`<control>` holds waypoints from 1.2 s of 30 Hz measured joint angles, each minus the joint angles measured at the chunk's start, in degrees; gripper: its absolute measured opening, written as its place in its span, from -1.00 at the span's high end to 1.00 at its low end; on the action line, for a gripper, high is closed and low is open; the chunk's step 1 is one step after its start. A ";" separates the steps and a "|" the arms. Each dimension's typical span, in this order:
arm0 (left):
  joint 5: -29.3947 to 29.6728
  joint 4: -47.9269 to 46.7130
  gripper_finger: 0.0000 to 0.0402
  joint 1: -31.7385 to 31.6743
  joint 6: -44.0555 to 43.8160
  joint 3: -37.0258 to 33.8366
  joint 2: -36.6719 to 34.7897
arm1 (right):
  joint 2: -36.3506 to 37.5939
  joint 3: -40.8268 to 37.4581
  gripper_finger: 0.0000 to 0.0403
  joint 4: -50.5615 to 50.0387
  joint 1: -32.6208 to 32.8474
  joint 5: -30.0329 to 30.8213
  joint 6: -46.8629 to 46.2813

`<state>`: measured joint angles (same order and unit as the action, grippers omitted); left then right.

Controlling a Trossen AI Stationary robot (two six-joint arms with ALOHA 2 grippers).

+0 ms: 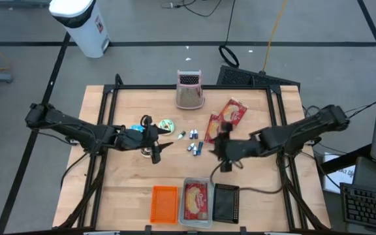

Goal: Pick & Place Food Item
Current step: Put the top red popcorn bag into the gray bin

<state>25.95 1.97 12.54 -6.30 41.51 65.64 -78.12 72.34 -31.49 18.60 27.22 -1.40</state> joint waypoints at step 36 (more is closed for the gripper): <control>-14.14 12.28 -0.12 -16.44 3.77 -10.44 -1.59 | -8.10 -23.15 -0.22 7.68 -71.29 -30.56 -3.48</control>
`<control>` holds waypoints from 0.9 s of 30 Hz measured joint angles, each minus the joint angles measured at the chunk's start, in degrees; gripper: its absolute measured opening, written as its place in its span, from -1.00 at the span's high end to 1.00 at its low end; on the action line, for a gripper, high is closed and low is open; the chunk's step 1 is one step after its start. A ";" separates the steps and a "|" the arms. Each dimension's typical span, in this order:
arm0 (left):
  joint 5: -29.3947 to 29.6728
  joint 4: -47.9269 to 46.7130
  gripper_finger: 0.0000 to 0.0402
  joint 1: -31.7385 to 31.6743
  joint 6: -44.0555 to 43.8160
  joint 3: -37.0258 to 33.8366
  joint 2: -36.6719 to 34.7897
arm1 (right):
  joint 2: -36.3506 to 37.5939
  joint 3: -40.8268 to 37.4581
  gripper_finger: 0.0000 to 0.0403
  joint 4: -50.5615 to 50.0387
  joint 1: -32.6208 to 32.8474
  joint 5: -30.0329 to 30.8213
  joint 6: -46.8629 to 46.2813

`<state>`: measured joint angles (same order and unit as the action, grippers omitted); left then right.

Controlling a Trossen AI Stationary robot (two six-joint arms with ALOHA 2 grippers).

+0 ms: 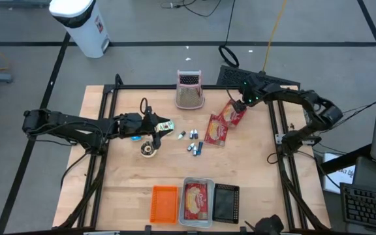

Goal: Pick & Place Food Item
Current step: Put the top red popcorn bag into the gray bin

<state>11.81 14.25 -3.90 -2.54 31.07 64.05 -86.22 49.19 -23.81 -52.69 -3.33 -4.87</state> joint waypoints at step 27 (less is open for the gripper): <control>0.04 -2.54 -0.12 -0.74 -1.19 0.00 0.00 | -5.89 0.15 0.90 -1.47 -2.05 -8.98 7.09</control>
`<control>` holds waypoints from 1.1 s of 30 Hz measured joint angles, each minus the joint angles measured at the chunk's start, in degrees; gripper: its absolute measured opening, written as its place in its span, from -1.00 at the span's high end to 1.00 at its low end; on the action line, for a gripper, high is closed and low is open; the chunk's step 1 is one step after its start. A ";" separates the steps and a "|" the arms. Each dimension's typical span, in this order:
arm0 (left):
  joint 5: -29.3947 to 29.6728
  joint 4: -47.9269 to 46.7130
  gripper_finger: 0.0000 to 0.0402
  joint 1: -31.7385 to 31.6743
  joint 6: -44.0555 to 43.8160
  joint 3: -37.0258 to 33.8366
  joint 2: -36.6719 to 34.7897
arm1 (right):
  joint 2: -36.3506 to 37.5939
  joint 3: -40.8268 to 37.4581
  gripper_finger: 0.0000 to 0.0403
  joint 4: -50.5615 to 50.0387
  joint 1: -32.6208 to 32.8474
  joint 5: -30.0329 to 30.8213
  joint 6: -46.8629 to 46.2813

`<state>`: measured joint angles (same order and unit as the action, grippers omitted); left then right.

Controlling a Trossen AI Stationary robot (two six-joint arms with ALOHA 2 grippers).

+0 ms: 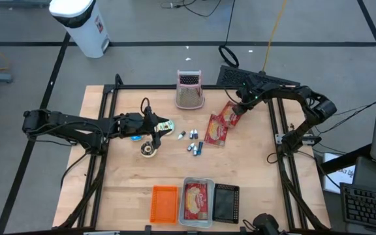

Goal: Pick & Place Food Item
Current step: Put the top red popcorn bag into the gray bin

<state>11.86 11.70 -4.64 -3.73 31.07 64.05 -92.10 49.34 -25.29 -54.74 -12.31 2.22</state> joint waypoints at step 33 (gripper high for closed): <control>-0.62 18.99 -0.12 0.00 -14.93 3.72 7.75 | 30.66 -0.22 1.00 17.30 54.86 38.09 9.60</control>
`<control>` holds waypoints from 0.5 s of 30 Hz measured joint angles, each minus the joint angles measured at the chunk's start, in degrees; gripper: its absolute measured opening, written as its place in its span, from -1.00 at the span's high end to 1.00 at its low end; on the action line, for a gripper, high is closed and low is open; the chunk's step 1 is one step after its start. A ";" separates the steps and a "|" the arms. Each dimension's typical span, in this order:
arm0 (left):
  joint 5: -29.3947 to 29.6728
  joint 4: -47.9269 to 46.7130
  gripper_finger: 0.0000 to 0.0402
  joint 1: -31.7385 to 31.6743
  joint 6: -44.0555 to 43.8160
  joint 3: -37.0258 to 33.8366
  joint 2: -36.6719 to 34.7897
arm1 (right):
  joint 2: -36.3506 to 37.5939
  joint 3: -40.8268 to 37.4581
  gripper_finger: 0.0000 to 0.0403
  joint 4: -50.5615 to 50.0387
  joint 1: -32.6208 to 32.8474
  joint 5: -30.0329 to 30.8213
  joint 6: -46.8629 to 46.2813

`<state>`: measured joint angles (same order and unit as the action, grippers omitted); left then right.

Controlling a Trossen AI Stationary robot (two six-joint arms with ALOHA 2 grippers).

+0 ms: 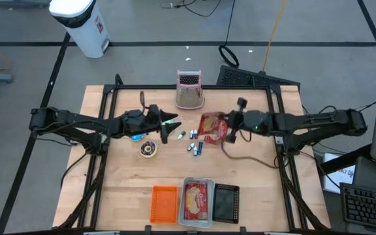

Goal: Pick & Place Food Item
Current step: Put the top red popcorn bag into the gray bin

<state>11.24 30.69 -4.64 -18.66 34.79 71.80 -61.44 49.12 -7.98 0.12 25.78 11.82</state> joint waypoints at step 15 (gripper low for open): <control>-10.75 -36.37 -0.12 -0.70 6.71 28.61 13.43 | -11.13 0.07 1.00 9.75 5.70 -0.08 2.37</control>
<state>0.49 -5.68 -5.34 -11.95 63.40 85.23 -72.57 49.19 1.76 5.82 25.70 14.19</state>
